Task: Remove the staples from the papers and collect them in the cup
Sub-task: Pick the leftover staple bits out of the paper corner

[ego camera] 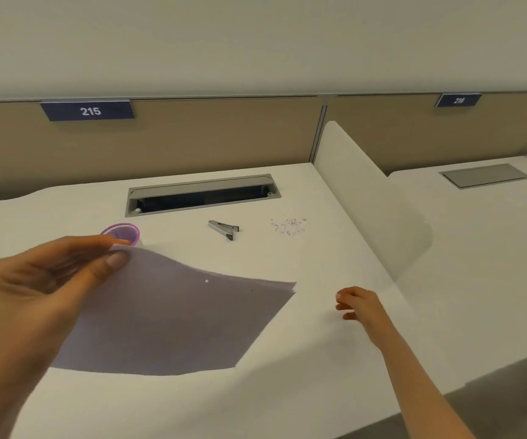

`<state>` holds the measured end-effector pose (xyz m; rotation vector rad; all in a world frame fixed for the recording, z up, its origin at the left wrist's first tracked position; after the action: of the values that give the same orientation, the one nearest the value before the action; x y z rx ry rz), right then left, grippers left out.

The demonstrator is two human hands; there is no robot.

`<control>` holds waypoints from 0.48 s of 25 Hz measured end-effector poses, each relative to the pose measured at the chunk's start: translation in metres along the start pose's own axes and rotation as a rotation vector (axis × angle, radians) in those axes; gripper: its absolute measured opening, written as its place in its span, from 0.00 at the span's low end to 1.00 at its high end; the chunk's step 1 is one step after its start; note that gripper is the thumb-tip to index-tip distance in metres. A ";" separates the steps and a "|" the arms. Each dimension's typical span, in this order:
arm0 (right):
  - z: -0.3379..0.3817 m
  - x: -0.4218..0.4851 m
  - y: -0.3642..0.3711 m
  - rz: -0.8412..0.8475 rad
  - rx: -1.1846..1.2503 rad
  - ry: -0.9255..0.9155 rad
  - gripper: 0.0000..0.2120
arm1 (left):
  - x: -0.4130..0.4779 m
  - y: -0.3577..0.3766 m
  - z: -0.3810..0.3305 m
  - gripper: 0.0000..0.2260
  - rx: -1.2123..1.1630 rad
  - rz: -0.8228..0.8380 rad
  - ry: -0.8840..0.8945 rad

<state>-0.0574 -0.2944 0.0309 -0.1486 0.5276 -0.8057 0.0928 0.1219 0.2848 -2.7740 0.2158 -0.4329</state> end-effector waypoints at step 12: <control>0.039 -0.082 0.120 0.705 0.002 0.328 0.35 | -0.034 -0.016 -0.026 0.06 0.009 0.029 0.679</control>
<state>-0.0072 -0.1555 0.0580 0.1729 0.8252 -0.1368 0.0540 0.1360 0.3049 -2.5057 0.4014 -1.3468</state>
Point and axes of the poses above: each hand's wrist, its own x-axis towards the middle knuckle, its own y-axis out of the palm, z = x × y, the point moved 5 cm from there along x, towards the middle knuckle, and after that the axes turned 5 degrees about -z, right-handed, at the moved point
